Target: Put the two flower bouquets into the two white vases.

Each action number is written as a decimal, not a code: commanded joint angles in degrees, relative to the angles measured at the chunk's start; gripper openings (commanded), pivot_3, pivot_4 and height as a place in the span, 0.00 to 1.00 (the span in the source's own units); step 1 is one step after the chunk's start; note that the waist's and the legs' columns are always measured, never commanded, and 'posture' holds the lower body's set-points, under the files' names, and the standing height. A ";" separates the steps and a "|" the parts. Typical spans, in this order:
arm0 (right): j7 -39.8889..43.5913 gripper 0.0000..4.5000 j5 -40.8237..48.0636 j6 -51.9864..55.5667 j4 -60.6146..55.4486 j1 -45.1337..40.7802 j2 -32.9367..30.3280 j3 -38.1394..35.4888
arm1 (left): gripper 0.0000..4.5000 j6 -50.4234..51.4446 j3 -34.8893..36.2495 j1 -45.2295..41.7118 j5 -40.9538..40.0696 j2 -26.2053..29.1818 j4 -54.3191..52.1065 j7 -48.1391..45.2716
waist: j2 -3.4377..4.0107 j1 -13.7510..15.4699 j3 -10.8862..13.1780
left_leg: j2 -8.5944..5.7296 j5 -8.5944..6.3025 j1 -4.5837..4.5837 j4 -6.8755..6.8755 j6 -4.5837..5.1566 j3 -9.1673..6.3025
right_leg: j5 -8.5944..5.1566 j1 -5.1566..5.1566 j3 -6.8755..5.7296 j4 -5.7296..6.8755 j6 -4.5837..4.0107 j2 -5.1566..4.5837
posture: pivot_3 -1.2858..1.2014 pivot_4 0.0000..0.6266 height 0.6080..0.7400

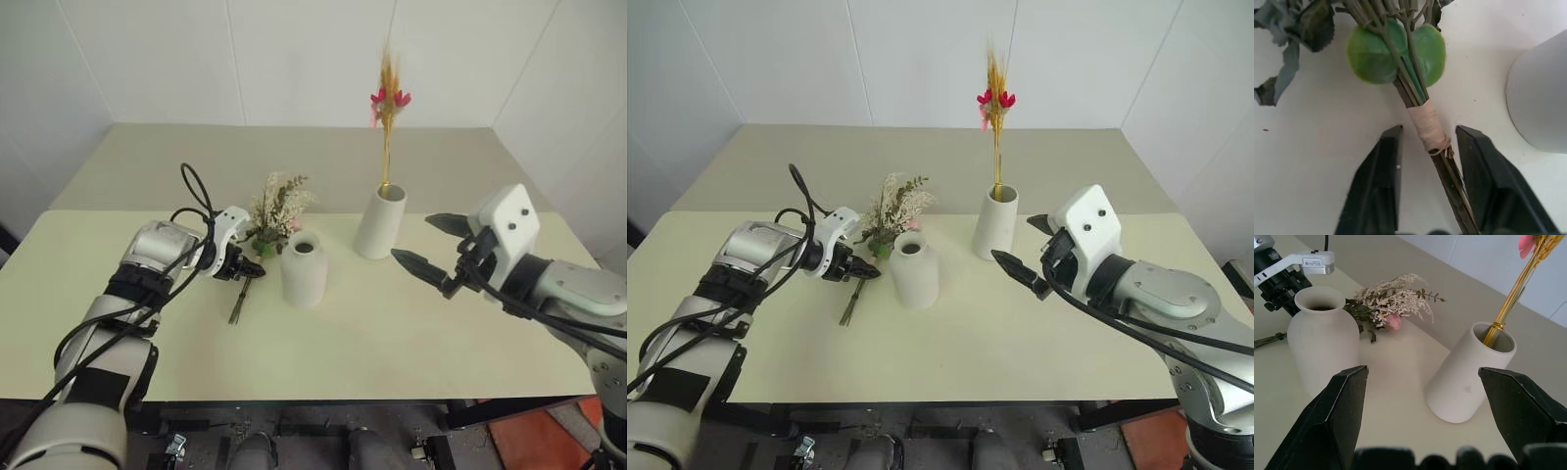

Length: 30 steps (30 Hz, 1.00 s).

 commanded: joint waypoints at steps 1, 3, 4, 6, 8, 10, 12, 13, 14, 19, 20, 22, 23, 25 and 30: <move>-1.19 0.95 0.66 0.04 -2.03 -0.26 -0.05 -2.11 | 0.11 -1.79 0.72 -1.70 1.61 -0.73 1.64 -0.06 | 0.00 0.01 0.00 | 0.00 0.00 0.00 0.00 0.00 0.00 | 0.00 0.00 0.00 0.00 0.00 0.00 | 0.52 0.24 1.00; -1.36 0.95 0.60 -0.02 -1.85 -0.25 0.10 -2.18 | 0.01 -2.39 2.37 -2.03 1.80 -1.34 2.37 1.42 | 0.00 0.02 0.00 | 0.00 0.00 0.00 0.00 0.00 0.00 | 0.00 0.00 0.00 0.00 0.00 0.00 | 0.52 0.24 1.00; -1.30 0.95 0.43 -0.25 -1.74 -0.18 0.00 -2.13 | 0.01 -2.59 3.68 -2.36 1.74 -1.75 2.90 2.58 | 0.00 0.03 0.00 | 0.00 0.00 0.01 0.00 0.00 0.00 | 0.00 0.01 0.00 0.01 0.00 0.00 | 0.52 0.24 1.00; -1.23 0.95 0.07 -0.70 -1.57 -0.08 -0.23 -1.91 | 0.01 -3.13 5.18 -2.73 2.00 -2.10 3.35 3.98 | 0.00 0.03 0.00 | 0.00 0.00 0.02 0.01 0.00 0.00 | 0.00 0.01 0.00 0.01 0.00 0.00 | 0.52 0.24 1.00; -0.88 0.95 0.07 -0.86 -1.50 0.10 -0.57 -2.11 | 0.01 -6.20 9.58 -2.78 1.29 -2.70 2.24 8.28 | 0.00 0.03 0.00 | 0.00 0.00 0.00 0.01 0.00 -0.01 | 0.00 0.00 0.00 0.01 0.01 0.00 | 0.52 0.24 1.00; -0.38 0.95 0.34 -0.85 -1.60 0.56 -0.94 -2.80 | 0.01 -9.45 14.74 -2.68 -0.22 -3.52 0.47 12.59 | -0.01 0.05 0.01 | 0.01 0.00 -0.07 0.01 0.00 -0.03 | 0.00 -0.03 -0.01 -0.01 0.00 0.00 | 0.52 0.24 1.00; 0.73 0.95 1.53 -0.38 -2.05 1.71 -1.59 -4.44 | 0.01 -14.72 24.29 -2.70 -4.61 -5.85 -2.83 18.69 | -0.02 0.32 0.01 | 0.01 0.00 -0.12 0.02 0.00 -0.04 | 0.01 -0.07 -0.01 -0.01 0.01 -0.02 | 0.52 0.24 1.00; 1.43 0.95 2.27 -0.13 -2.33 2.45 -1.90 -5.37 | 0.01 -16.46 28.88 -3.12 -7.25 -7.02 -4.34 20.93 | -0.02 0.53 0.01 | 0.01 0.00 -0.21 0.05 0.00 -0.08 | 0.02 -0.10 -0.06 -0.02 0.01 -0.03 | 0.52 0.24 1.00; 2.04 0.95 2.97 0.08 -2.57 3.20 -2.22 -6.27 | 0.01 -16.46 32.32 -3.67 -9.44 -7.93 -5.53 22.71 | -0.02 0.80 0.01 | 0.00 0.00 -0.22 0.05 0.00 -0.08 | 0.03 -0.10 -0.07 -0.03 0.02 -0.05 | 0.52 0.24 1.00; 7.51 0.95 9.89 0.98 -6.32 12.05 -4.06 -11.78 | 0.01 -16.05 46.47 -4.71 -27.34 -11.70 -16.58 19.25 | -0.02 1.19 0.01 | -0.04 0.00 -0.24 0.06 0.00 -0.10 | 0.05 -0.07 -0.09 -0.06 0.05 -0.08 | 0.52 0.24 1.00; 8.58 0.95 10.96 0.62 -7.01 13.70 -4.46 -12.51 | 0.01 -14.45 48.09 -4.17 -31.54 -12.01 -18.81 16.90 | -0.03 1.18 0.01 | -0.03 0.00 -0.24 0.06 0.00 -0.10 | 0.05 -0.05 -0.10 -0.06 0.05 -0.09 | 0.52 0.24 1.00; 9.84 0.95 12.48 -0.11 -7.52 15.75 -5.15 -13.58 | 0.01 -10.06 47.67 -2.16 -37.00 -10.78 -22.14 10.57 | -0.03 1.11 0.00 | -0.05 0.00 -0.20 0.07 -0.01 -0.09 | 0.05 -0.01 -0.10 -0.05 0.06 -0.10 | 0.52 0.24 1.00; 9.95 0.95 12.41 -0.60 -7.53 16.37 -5.40 -13.62 | 0.01 -9.68 46.31 -0.82 -37.94 -10.28 -23.65 7.59 | -0.01 0.94 0.00 | -0.05 0.00 -0.11 0.07 -0.01 -0.09 | 0.05 0.04 -0.10 -0.05 0.06 -0.10 | 0.52 0.24 1.00; 8.83 0.95 11.73 -0.82 -7.10 16.63 -5.49 -12.99 | 0.01 -9.98 44.14 0.64 -38.71 -10.32 -24.94 5.01 | -0.01 0.90 -0.02 | -0.05 0.00 0.19 0.06 -0.01 -0.05 | 0.04 0.27 -0.06 -0.03 0.07 -0.09 | 0.52 0.24 1.00; 5.01 0.95 10.54 -0.79 -6.67 16.19 -4.46 -11.47 | 0.01 -12.19 38.94 1.59 -38.54 -12.74 -23.70 0.62 | -0.05 1.24 -0.03 | -0.03 0.10 0.35 0.07 -0.08 -0.08 | -0.06 0.45 -0.07 -0.04 0.26 -0.03 | 0.52 0.24 1.00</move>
